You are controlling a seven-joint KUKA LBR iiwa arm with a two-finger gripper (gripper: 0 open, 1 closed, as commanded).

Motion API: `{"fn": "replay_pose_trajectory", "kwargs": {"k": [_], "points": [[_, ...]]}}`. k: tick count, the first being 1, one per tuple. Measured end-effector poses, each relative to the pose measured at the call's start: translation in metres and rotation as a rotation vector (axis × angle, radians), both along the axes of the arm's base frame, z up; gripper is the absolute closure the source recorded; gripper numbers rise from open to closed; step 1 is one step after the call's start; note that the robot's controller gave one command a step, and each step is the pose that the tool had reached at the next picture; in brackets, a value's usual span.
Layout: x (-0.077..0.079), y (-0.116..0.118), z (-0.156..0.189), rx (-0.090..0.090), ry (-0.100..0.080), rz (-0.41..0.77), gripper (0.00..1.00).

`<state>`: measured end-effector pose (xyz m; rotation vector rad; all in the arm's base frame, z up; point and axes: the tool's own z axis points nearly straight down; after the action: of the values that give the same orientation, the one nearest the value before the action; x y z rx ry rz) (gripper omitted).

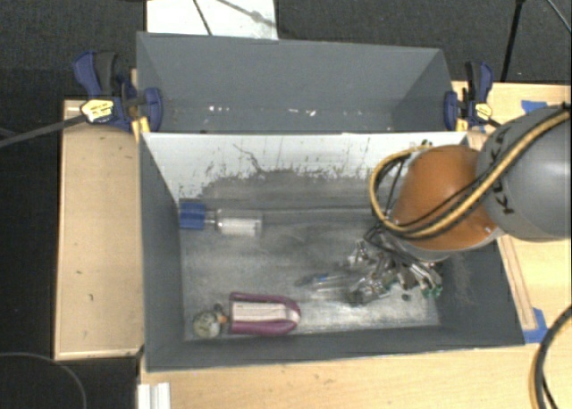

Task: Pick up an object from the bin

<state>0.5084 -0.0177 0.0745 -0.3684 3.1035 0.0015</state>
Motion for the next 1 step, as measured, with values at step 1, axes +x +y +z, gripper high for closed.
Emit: {"fn": "replay_pose_trajectory", "kwargs": {"k": [1], "points": [[0.0374,-0.0325,0.1162,-0.005,0.003,0.019,1.00]]}}
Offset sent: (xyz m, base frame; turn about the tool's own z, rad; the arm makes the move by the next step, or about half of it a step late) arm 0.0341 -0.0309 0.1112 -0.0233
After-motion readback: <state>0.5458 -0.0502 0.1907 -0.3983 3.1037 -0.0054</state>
